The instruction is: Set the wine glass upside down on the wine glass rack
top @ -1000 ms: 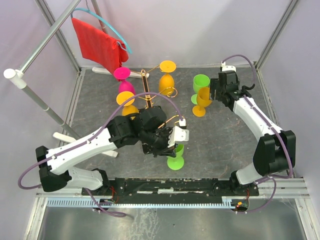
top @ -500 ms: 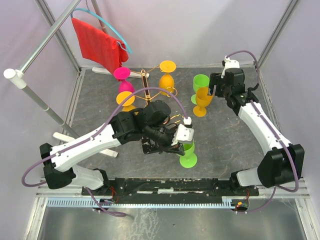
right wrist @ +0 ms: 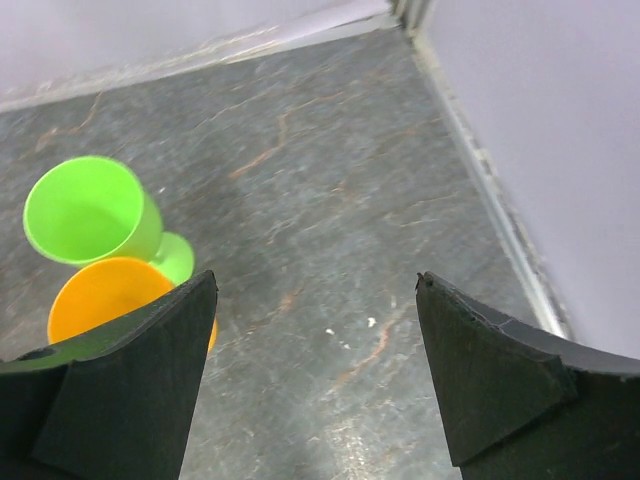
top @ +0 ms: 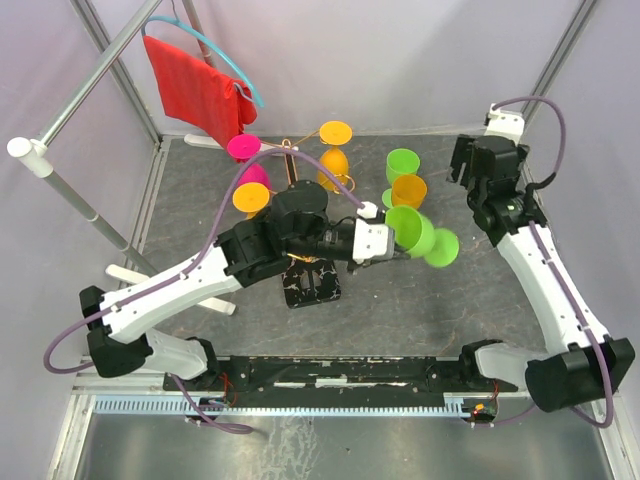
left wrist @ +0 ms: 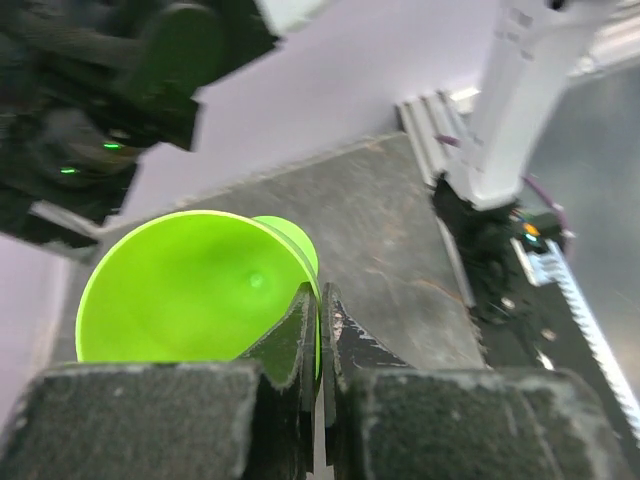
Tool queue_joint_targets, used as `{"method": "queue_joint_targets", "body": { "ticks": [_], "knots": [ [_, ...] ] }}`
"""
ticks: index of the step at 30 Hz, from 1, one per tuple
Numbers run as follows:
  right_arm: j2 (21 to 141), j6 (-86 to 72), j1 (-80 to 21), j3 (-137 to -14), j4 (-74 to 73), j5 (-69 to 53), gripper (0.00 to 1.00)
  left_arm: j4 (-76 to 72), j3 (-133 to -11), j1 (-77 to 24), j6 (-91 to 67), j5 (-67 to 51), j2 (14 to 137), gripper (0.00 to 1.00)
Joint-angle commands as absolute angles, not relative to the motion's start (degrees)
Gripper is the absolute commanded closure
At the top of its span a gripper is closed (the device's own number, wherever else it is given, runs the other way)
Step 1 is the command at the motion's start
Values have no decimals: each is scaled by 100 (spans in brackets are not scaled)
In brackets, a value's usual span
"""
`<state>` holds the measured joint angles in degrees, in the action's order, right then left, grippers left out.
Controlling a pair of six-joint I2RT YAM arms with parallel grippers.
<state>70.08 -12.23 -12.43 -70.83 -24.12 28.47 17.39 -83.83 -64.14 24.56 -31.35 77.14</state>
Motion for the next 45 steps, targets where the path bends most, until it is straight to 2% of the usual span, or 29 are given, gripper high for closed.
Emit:
{"method": "queue_joint_targets", "body": {
  "ticks": [1,8,12,16,21,24,32,36,45],
  "knots": [
    [6629,-1225,-1222,-7525,-2682,4080,12,507,-8849,-6228,2836,-2193,7989,97],
    [6254,-1063,-1217,-7620,-2714,4562,10,-236,-9525,-4933,2122,-2731,8683,97],
    [6139,-1311,-1223,-7901,-2779,4013,10,-807,-9756,-4380,1882,-2912,8986,97],
    [5917,-2023,-1222,-7935,-2410,2653,11,-1721,-9469,-4093,1599,-2977,9044,97],
    [5832,-3635,-1216,-7569,-1244,817,12,-3244,-8764,-4017,1284,-2980,8992,97],
    [5895,-4634,-1222,-7114,-233,182,11,-3777,-8591,-4016,1158,-2959,9003,97],
    [6165,-6551,-1226,-6329,1968,-283,12,-5483,-7764,-4016,735,-2713,8892,97],
    [6336,-7183,-1224,-6184,2815,-381,11,-5824,-7571,-4017,619,-2754,8835,97],
    [6753,-8023,-1264,-6275,3421,-639,15,-6456,-7289,-4014,541,-2663,8823,97]
  ]
}}
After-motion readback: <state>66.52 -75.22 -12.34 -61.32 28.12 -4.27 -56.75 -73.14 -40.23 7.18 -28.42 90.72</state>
